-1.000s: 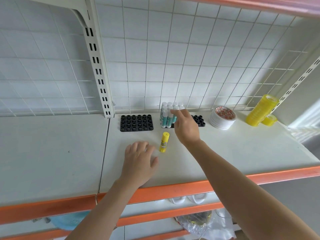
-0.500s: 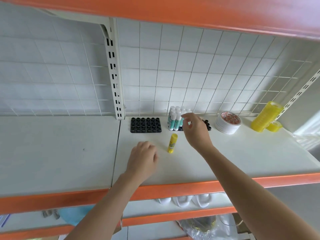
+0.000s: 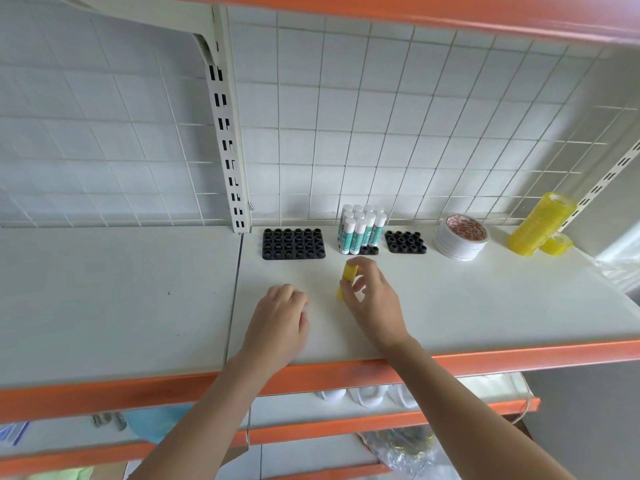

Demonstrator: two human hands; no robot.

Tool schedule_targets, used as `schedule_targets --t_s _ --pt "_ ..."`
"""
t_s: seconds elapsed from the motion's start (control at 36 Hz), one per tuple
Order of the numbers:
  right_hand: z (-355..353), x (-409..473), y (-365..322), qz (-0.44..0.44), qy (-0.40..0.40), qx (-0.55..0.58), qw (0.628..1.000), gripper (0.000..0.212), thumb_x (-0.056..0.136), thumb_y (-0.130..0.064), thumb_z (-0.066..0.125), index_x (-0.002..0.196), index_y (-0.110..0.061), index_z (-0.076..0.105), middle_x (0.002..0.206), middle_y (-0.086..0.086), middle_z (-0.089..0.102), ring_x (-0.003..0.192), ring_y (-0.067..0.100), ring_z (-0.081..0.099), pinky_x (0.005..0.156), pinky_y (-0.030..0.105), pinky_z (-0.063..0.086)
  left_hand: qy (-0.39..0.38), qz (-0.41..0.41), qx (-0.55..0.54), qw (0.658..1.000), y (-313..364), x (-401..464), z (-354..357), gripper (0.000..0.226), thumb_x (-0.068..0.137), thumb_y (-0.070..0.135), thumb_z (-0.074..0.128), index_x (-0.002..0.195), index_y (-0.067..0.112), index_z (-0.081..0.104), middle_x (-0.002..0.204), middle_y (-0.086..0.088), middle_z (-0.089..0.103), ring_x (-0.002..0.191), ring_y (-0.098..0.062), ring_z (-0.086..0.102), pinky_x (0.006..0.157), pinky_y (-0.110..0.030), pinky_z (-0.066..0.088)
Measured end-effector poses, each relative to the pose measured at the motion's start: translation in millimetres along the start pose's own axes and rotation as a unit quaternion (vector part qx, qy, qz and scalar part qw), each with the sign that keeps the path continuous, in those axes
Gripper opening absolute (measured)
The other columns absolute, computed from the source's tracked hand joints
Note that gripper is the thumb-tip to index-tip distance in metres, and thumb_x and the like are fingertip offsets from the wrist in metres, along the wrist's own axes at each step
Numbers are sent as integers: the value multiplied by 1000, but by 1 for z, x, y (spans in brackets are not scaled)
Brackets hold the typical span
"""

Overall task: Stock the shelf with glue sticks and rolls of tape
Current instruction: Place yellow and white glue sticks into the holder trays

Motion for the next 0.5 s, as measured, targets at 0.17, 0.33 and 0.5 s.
schedule_targets --t_s 0.17,0.33,0.5 --pt "2 4 0 -20 5 3 1000 39 88 -16 65 108 -38 39 91 -9 59 75 7 53 71 33 50 -10 4 1 1000 -1 -2 0 14 77 6 60 90 9 65 91 -4 60 89 -28 57 71 -39 52" --pt "15 30 -11 -29 -14 29 999 29 91 -20 62 110 -32 44 85 -10 63 82 9 60 76 39 52 -5 -2 50 999 -17 0 -10 16 72 8 69 87 11 66 93 -3 61 90 -29 58 69 -41 52" --pt "38 70 -38 -15 -48 96 994 25 92 -14 62 110 -23 47 84 -14 63 85 7 64 78 35 54 16 -46 87 995 -44 -3 -17 17 78 23 55 90 15 64 94 -3 60 90 -27 56 72 -41 50"
Point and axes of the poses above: each hand's wrist, its own x-axis towards the middle knuckle, its own z-axis out of the palm, y = z × x, the point moved 7 cm from there along x, towards the middle knuckle
